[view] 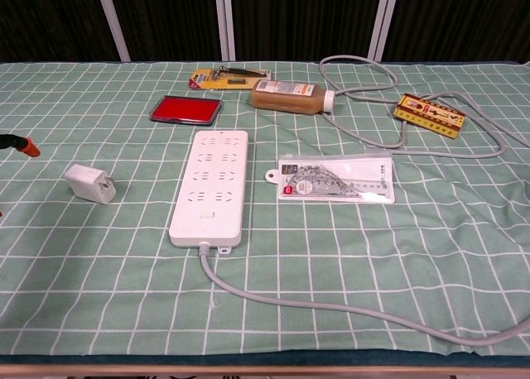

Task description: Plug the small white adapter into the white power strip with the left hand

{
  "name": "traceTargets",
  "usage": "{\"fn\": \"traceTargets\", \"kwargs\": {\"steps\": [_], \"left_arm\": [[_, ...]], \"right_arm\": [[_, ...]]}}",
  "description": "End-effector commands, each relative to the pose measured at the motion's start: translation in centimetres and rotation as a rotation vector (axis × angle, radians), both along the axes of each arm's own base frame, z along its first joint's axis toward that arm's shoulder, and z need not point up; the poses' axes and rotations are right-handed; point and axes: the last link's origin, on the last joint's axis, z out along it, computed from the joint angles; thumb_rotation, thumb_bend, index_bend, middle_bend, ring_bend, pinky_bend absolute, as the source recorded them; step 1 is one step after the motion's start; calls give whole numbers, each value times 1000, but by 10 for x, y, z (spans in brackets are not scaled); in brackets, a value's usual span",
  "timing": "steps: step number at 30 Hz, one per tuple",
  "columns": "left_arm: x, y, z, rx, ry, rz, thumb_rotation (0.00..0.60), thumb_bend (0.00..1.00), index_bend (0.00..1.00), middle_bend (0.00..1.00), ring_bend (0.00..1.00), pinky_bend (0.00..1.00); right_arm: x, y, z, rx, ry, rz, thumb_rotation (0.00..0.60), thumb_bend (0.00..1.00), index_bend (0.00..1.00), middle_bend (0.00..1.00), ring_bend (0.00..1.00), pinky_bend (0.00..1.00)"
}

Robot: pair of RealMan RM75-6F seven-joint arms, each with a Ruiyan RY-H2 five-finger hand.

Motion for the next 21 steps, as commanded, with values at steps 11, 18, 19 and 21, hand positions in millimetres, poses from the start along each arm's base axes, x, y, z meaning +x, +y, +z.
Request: {"fn": "traceTargets", "kwargs": {"steps": [11,18,19,21], "left_arm": [[0,6,-17,-35,8,18,600,268,143,869,847,901],[5,8,-24,-46,5,6,600,269,143,869,847,901],[6,8,-25,-46,4,6,600,269,143,869,847,901],[8,8,-26,-50,0,3,600,269,143,869,847,901]], "right_arm": [[0,0,0,0,0,-2,600,338,0,0,0,0],[0,0,0,0,0,-3,600,338,0,0,0,0],[0,0,0,0,0,-3,600,338,0,0,0,0],[0,0,0,0,0,-2,600,338,0,0,0,0]]}}
